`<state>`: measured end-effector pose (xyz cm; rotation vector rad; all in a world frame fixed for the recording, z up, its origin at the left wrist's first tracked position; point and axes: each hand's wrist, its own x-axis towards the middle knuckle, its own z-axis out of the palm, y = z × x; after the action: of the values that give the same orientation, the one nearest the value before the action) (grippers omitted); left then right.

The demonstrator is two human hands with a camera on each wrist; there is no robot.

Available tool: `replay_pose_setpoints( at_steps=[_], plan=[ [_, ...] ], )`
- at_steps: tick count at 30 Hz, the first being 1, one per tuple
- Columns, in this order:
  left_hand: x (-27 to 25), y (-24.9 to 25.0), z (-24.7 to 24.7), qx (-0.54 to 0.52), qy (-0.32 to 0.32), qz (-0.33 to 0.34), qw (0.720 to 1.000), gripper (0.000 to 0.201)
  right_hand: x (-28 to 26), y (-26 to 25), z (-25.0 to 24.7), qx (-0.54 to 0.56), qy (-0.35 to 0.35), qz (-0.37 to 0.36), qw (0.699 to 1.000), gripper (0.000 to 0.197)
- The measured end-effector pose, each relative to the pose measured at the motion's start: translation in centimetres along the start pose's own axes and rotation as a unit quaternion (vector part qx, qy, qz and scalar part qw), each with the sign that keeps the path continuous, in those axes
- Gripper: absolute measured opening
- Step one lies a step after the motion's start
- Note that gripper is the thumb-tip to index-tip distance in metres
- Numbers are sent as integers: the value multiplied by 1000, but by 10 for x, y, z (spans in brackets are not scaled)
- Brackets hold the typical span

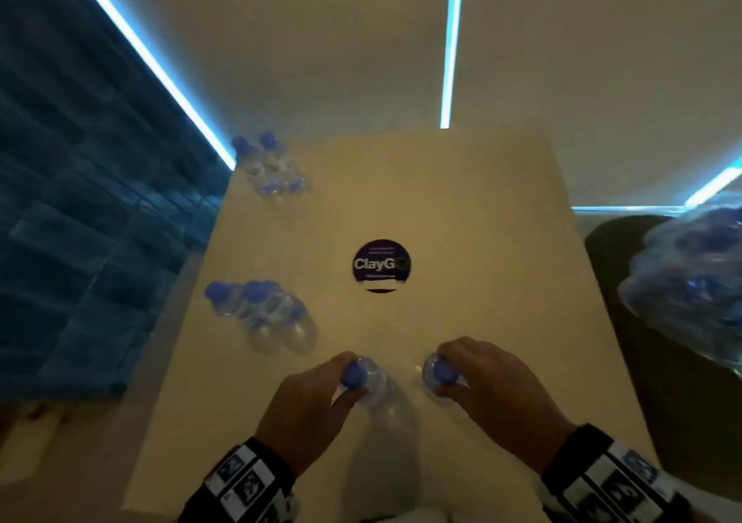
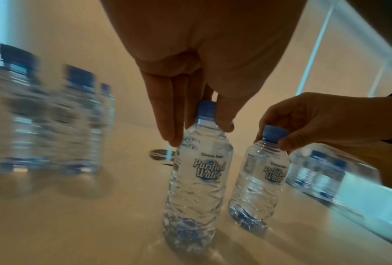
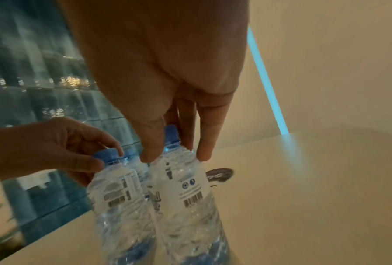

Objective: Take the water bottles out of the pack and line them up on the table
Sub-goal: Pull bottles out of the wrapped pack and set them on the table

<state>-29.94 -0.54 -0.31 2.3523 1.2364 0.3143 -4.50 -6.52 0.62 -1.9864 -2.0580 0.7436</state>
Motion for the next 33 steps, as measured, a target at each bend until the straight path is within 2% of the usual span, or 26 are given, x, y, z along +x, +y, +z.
replay_pose_setpoints(
  at_steps=[3, 6, 10, 13, 24, 28, 30, 31, 33],
  plan=[
    [-29, -60, -34, 30, 31, -58, 997, 45, 43, -64, 28, 31, -17, -46, 998, 21],
    [-47, -114, -62, 25, 52, -96, 994, 42, 79, -123, 57, 55, -35, -85, 994, 27],
    [-57, -164, -79, -6, 73, -96, 993, 47, 114, -178, 86, 52, -53, -105, 992, 32],
    [-52, -190, -82, -25, 98, -94, 990, 45, 140, -201, 96, 58, -38, -95, 993, 30],
    [-41, -215, -82, -37, 131, -65, 989, 44, 166, -216, 107, 79, 27, -44, 996, 33],
    [-51, -209, -81, -25, 110, -89, 990, 50, 161, -215, 110, 111, 10, -38, 993, 39],
    [-63, -206, -84, 17, 130, -114, 985, 56, 156, -217, 112, 147, -11, -42, 988, 48],
    [-65, -198, -87, 50, 150, -102, 982, 59, 150, -211, 108, 165, -11, -28, 986, 52],
    [-63, -174, -87, 107, 211, -18, 971, 54, 133, -186, 102, 178, -5, 6, 984, 53]
  ],
)
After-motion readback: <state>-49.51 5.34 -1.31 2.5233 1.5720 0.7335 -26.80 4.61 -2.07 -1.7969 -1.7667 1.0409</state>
